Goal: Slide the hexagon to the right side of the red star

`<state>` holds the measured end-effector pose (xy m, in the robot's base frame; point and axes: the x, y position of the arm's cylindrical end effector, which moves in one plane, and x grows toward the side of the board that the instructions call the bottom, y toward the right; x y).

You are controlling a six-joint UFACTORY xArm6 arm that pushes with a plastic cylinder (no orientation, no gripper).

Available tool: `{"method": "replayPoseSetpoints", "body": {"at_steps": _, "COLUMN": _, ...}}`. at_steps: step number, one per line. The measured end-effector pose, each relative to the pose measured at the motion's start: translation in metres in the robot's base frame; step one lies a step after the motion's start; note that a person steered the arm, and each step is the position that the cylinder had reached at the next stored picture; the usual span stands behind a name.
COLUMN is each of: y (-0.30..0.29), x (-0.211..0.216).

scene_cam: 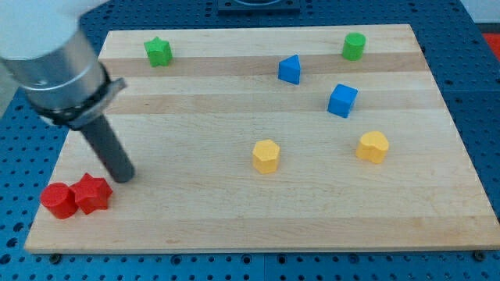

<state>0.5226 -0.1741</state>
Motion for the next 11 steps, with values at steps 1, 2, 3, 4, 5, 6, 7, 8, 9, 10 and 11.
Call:
{"method": "replayPoseSetpoints", "body": {"at_steps": 1, "y": 0.047, "x": 0.026}}
{"method": "replayPoseSetpoints", "body": {"at_steps": 2, "y": 0.103, "x": 0.059}}
{"method": "replayPoseSetpoints", "body": {"at_steps": 3, "y": 0.184, "x": 0.059}}
{"method": "replayPoseSetpoints", "body": {"at_steps": 4, "y": 0.257, "x": 0.016}}
{"method": "replayPoseSetpoints", "body": {"at_steps": 5, "y": 0.283, "x": -0.034}}
{"method": "replayPoseSetpoints", "body": {"at_steps": 6, "y": 0.219, "x": -0.047}}
{"method": "replayPoseSetpoints", "body": {"at_steps": 7, "y": 0.125, "x": -0.036}}
{"method": "replayPoseSetpoints", "body": {"at_steps": 8, "y": 0.112, "x": -0.032}}
{"method": "replayPoseSetpoints", "body": {"at_steps": 9, "y": 0.177, "x": -0.04}}
{"method": "replayPoseSetpoints", "body": {"at_steps": 10, "y": 0.221, "x": -0.022}}
{"method": "replayPoseSetpoints", "body": {"at_steps": 11, "y": 0.152, "x": -0.014}}
